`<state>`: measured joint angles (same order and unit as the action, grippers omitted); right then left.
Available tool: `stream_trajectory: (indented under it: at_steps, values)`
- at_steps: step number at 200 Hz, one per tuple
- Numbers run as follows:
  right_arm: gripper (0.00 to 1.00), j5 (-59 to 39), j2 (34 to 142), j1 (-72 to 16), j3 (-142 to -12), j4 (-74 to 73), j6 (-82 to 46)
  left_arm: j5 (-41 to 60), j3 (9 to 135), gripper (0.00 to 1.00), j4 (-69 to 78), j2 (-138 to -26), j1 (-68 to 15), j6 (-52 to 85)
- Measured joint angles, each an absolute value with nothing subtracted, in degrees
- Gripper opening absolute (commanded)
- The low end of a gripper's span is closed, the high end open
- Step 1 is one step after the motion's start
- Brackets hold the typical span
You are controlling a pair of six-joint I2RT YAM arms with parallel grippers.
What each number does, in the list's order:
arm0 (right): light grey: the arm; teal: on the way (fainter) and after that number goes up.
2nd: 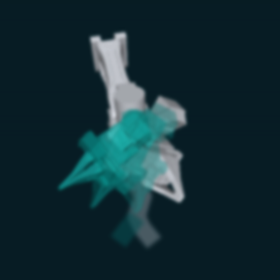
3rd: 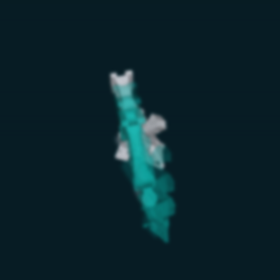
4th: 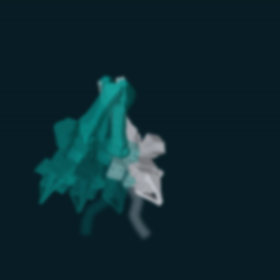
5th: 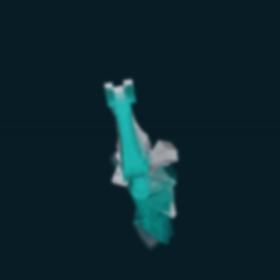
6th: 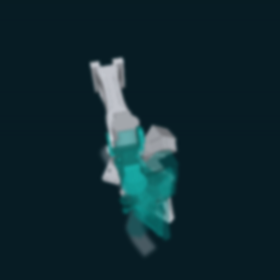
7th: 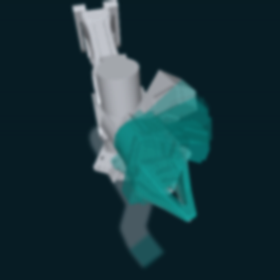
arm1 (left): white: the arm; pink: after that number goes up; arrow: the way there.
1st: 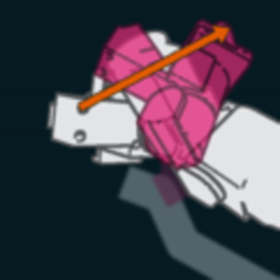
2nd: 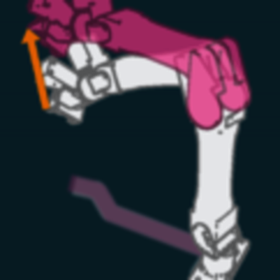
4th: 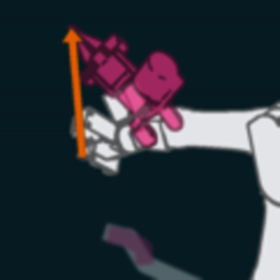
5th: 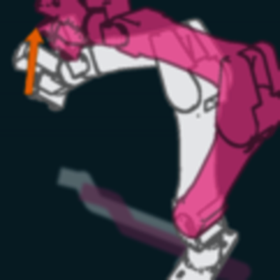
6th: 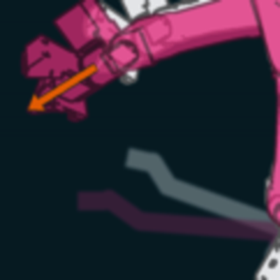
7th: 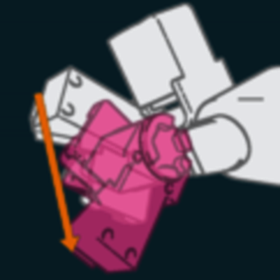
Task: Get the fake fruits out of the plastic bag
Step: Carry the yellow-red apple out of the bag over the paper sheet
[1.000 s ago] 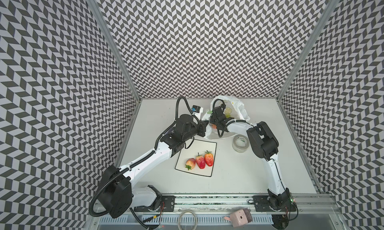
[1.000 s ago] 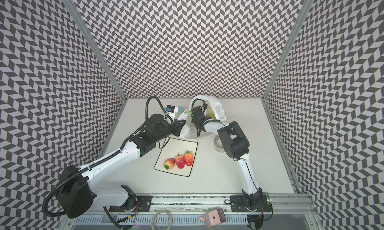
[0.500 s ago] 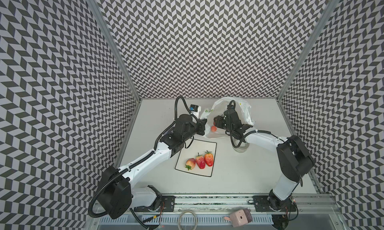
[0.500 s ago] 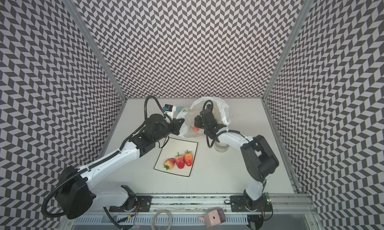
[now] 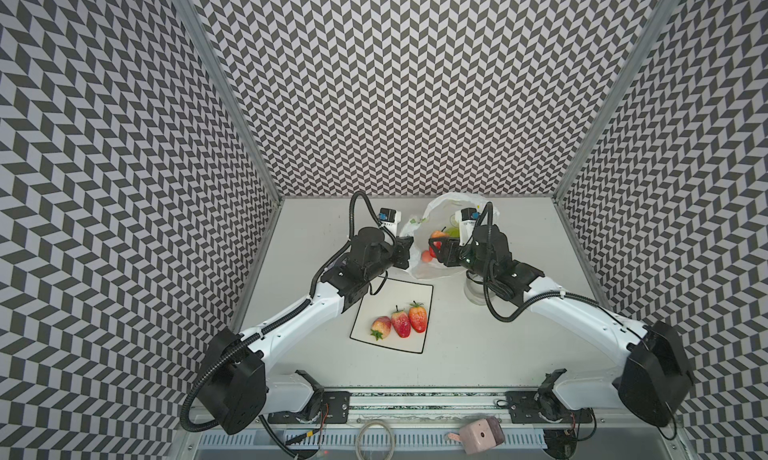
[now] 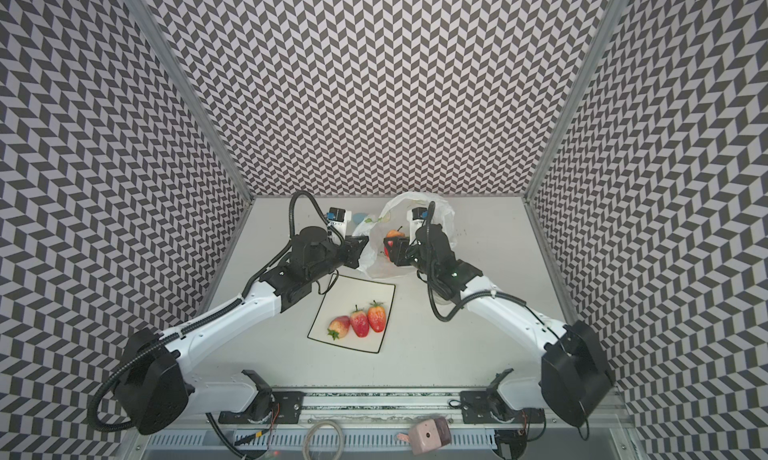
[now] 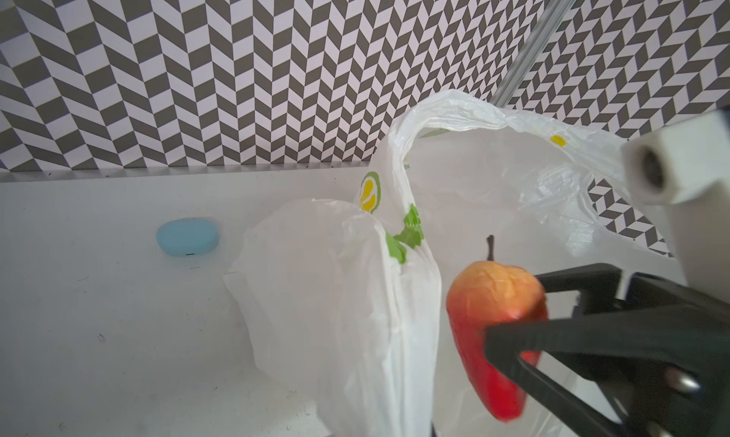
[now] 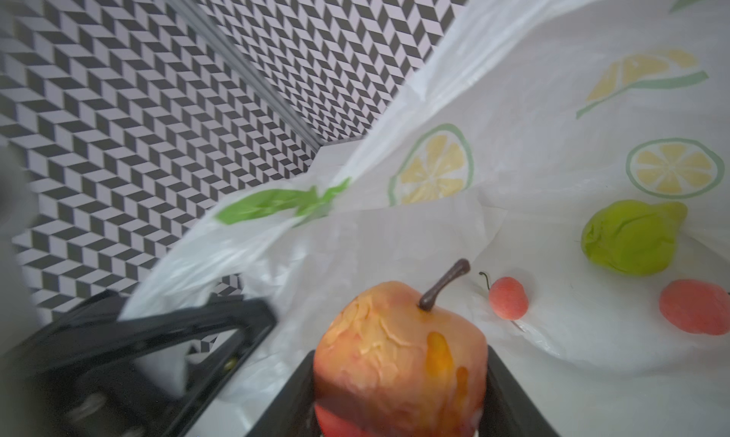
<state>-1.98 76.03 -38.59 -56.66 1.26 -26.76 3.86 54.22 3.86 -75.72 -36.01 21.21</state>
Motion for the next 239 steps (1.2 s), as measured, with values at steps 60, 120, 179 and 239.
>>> stream_trajectory:
  at_steps: [60, 120, 179, 239]
  values:
    - [0.43, 0.45, 64.1, -54.76, -48.69, 1.78, -12.71, 3.92, 54.22, 0.0, 3.84, -75.72, -35.29, 21.17]
    - [0.43, 2.13, 69.63, -64.38, -46.7, 1.15, -1.65, 3.7, 54.22, 0.0, 3.86, -75.72, -34.57, 21.23]
    - [0.42, 7.16, 86.19, -64.4, -49.36, -4.08, -3.75, 2.83, 54.22, 0.0, 3.84, -75.48, -34.46, 21.85]
    - [0.42, 9.76, 98.45, -63.94, -57.12, -9.47, -6.68, 2.63, 54.22, 0.0, 3.79, -75.24, -34.46, 21.93]
